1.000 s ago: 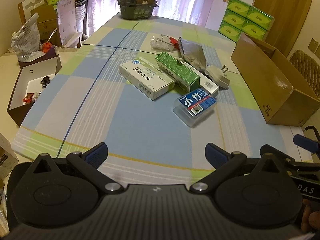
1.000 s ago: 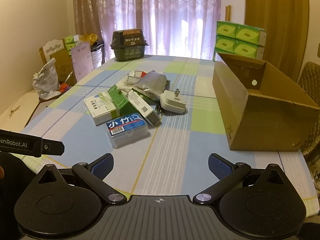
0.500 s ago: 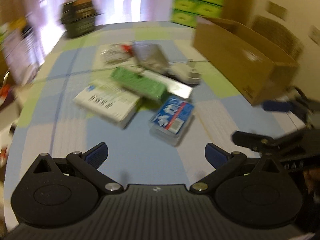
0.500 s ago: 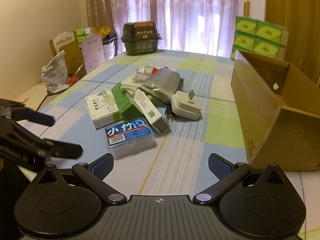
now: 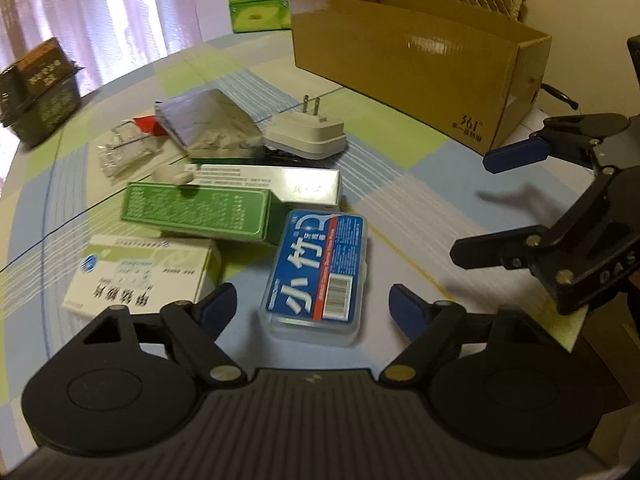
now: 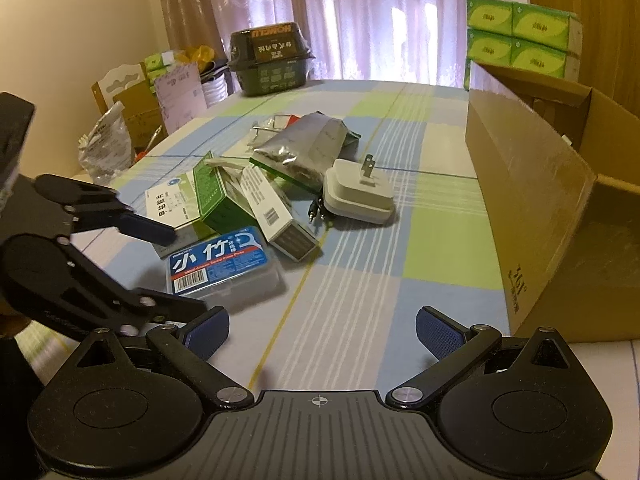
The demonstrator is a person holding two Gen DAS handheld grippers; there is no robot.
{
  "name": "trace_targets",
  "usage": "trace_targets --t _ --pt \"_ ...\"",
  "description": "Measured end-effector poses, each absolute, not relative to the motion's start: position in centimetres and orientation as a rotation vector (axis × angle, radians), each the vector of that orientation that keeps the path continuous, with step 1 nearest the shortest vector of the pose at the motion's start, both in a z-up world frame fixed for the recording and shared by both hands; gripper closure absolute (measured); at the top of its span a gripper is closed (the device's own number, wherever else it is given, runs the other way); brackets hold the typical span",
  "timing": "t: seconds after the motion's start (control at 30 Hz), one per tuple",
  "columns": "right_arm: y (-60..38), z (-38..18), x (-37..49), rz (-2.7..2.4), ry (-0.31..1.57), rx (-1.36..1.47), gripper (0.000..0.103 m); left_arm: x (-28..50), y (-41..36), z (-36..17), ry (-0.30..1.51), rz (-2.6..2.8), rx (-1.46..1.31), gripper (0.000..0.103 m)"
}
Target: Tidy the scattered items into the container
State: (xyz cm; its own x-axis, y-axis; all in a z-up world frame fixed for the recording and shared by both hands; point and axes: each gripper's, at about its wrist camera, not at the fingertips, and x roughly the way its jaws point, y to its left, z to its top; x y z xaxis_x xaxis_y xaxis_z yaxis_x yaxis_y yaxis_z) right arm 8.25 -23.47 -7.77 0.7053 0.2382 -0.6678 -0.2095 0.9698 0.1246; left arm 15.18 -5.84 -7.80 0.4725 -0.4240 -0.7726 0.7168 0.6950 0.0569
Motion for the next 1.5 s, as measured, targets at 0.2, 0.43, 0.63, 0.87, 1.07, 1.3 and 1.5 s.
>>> trace_targets --t 0.2,0.43,0.63,0.87,1.07,1.3,1.5 --pt "-23.6 -7.9 9.3 0.281 0.741 0.042 0.0 15.7 -6.4 -8.7 0.84 -0.738 0.423 0.05" --pt "-22.8 -8.0 12.3 0.339 0.721 0.055 0.0 13.7 -3.7 -8.3 0.872 -0.665 0.392 0.05" --pt "-21.8 -8.5 16.0 0.415 0.73 0.077 0.026 12.8 -2.4 -8.2 0.896 -0.61 0.348 0.05" --pt "-22.2 -9.9 19.2 0.413 0.779 0.159 0.026 12.4 -2.5 -8.5 0.895 -0.598 0.325 0.042" --pt "-22.6 -9.9 18.8 0.442 0.809 0.18 0.059 12.3 -2.9 -8.7 0.887 -0.599 0.318 0.041" --pt "-23.6 -8.4 13.0 0.402 0.813 0.035 0.071 11.4 -3.2 -8.3 0.887 -0.602 0.311 0.041" --pt "-24.7 -8.5 8.9 0.338 0.782 -0.057 0.028 10.6 -3.9 -8.2 0.89 -0.612 0.314 0.041"
